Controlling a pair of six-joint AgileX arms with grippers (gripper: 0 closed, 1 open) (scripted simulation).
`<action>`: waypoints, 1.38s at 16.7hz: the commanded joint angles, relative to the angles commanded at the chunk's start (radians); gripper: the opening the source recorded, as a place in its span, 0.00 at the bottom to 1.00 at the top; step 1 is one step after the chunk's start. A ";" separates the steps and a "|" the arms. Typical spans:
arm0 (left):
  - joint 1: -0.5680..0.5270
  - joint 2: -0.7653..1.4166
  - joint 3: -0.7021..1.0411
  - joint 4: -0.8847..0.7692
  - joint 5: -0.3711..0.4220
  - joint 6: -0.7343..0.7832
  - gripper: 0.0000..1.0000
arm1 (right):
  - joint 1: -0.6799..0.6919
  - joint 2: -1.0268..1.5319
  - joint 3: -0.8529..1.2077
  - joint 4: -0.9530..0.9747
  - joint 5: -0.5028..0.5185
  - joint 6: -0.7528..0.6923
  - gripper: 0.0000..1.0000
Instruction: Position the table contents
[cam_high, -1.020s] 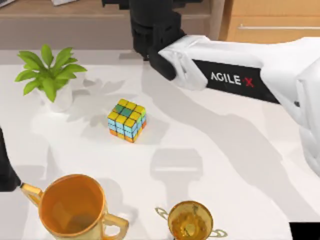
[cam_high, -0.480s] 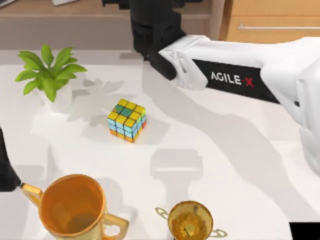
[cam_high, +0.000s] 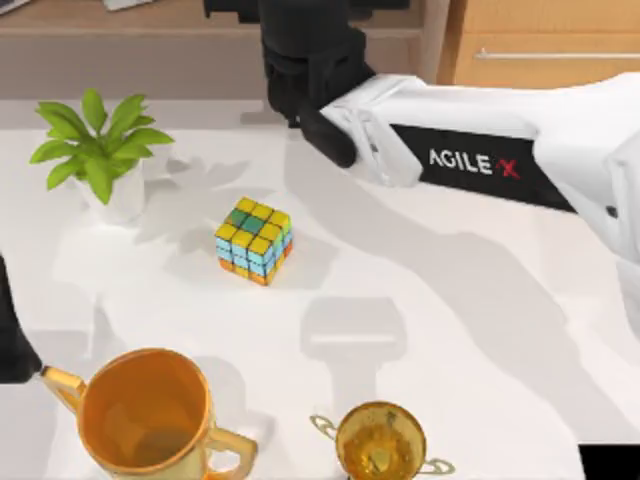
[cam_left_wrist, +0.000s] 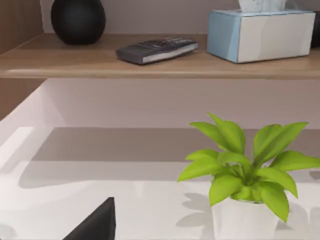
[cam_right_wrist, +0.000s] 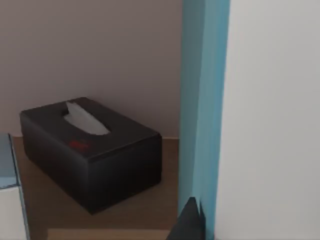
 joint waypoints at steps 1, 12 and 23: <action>0.000 0.000 0.000 0.000 0.000 0.000 1.00 | 0.005 -0.013 -0.016 0.004 0.005 0.000 0.00; 0.000 0.000 0.000 0.000 0.000 0.000 1.00 | 0.028 -0.086 -0.113 0.021 0.024 0.008 0.00; 0.000 0.000 0.000 0.000 0.000 0.000 1.00 | 0.024 -0.513 -0.655 -0.099 -0.410 0.414 0.00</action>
